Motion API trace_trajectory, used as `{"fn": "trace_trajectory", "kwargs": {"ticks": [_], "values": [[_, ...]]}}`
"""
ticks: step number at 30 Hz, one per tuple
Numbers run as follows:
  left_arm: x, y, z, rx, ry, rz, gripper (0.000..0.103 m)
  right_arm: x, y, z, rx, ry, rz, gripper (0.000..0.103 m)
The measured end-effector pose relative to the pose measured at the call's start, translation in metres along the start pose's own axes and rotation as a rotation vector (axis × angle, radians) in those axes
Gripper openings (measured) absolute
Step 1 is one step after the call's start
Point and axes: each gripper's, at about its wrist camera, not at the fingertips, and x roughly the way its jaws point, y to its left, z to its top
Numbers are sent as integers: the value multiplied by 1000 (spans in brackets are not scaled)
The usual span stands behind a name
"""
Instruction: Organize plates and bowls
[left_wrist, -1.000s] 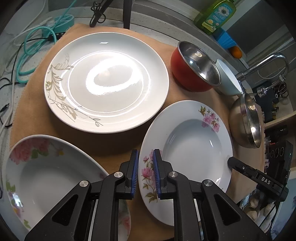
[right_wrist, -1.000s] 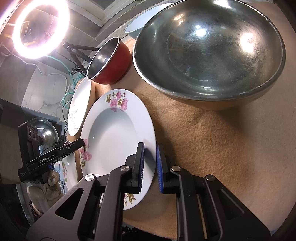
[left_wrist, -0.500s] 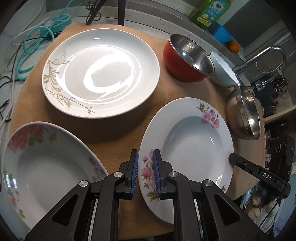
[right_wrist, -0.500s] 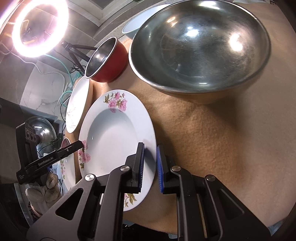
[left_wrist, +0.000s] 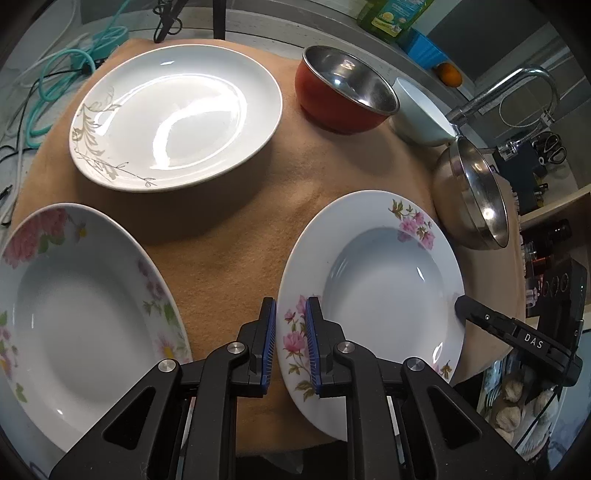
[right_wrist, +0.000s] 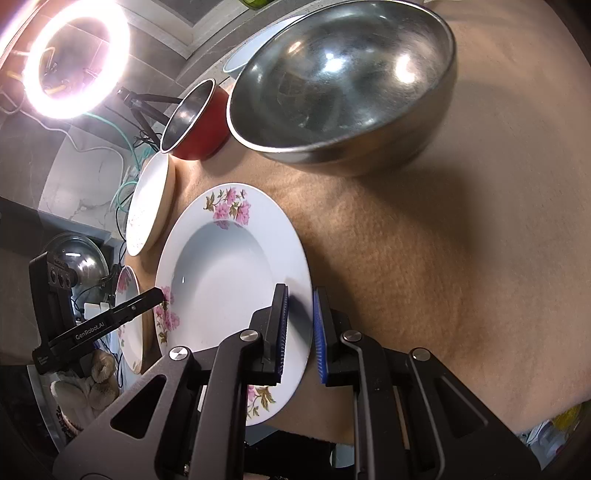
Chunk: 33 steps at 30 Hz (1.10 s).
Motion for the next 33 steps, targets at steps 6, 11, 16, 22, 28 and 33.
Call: {"fn": "trace_trajectory", "kwargs": {"ticks": [6,11,16,22,28,33], "values": [[-1,-2,-5,0,1,-6,14,-4,-4,-6,7,4,-2,13],[1,-4,-7,3,1,3,14,-4,-5,-9,5,9,-5,14],[3,-6,-8,4,-1,7,14,-4,-4,-11,2,11,-12,14],[3,-6,-8,6,-3,8,14,-3,-4,-11,-5,12,-18,14],[3,-5,-7,0,1,2,14,-3,-1,-11,-25,16,-31,15],[-7,-5,-5,7,-35,14,14,-7,4,-9,-59,2,-80,15]]}}
